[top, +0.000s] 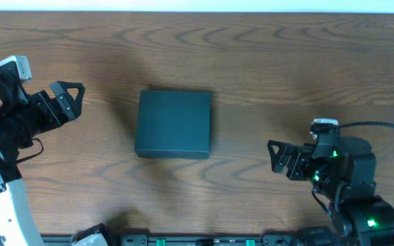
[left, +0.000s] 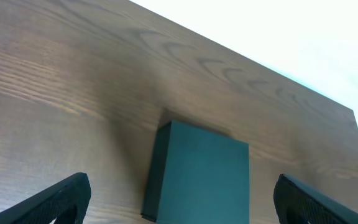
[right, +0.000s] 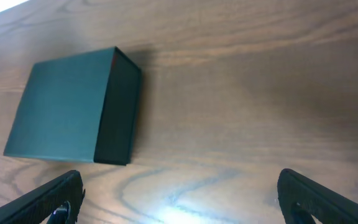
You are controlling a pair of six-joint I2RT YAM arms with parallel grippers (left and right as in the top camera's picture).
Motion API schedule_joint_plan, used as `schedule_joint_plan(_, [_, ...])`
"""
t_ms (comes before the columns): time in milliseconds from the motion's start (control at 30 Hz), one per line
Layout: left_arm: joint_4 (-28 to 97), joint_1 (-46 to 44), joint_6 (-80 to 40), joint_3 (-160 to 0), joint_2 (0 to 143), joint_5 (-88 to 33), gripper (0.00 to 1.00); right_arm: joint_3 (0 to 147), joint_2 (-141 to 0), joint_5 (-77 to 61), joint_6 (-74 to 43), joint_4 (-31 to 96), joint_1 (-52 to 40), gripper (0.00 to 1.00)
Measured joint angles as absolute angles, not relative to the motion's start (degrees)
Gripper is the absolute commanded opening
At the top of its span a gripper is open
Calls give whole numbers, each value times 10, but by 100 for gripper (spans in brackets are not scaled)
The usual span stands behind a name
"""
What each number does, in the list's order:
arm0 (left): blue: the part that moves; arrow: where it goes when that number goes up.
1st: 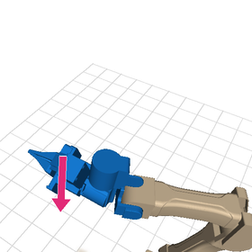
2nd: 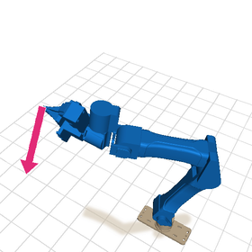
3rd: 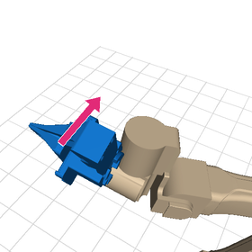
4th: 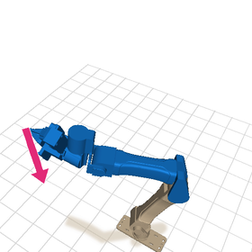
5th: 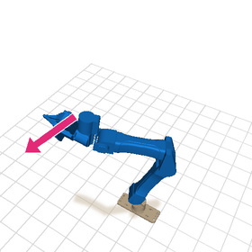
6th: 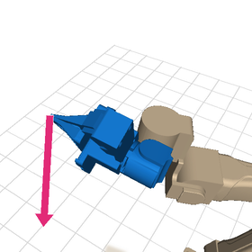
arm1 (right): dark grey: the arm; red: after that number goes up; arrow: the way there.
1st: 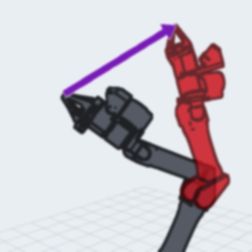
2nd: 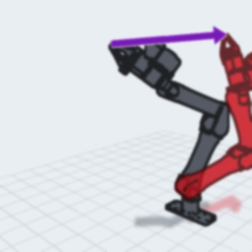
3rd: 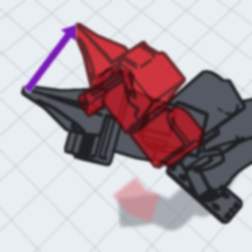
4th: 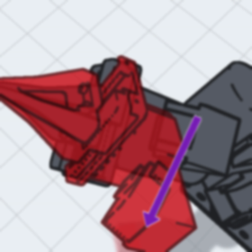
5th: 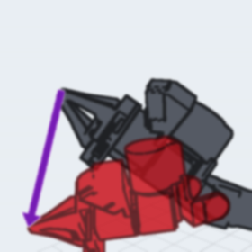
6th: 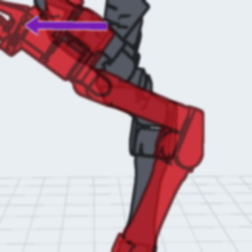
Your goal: Pack container
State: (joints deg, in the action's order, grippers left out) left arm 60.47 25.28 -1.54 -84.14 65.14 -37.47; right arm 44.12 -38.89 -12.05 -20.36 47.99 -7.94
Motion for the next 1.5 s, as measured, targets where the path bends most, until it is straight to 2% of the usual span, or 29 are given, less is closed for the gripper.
schedule_joint_plan(167, [606,250,-15,-842,651,-370,95,441,-389,-121,-204,489,-79,99])
schedule_joint_plan(400, [616,235,-11,-841,642,-252,95,441,-389,-121,-204,490,-79,99])
schedule_joint_plan(667, [569,128,-8,-805,555,-90,95,441,-389,-120,-204,490,-79,99])
schedule_joint_plan(833, [485,107,-6,-681,456,-29,95,441,-389,-121,-204,490,-79,99])
schedule_joint_plan(1133, [354,100,-38,-412,238,0,95,442,-389,-121,-204,491,-79,99])
schedule_joint_plan(1333, [325,69,-93,-278,105,40,95,442,-389,-121,-204,491,-79,99])
schedule_joint_plan(1500, [316,49,-110,-210,51,69,95,442,-389,-121,-204,490,-79,99])
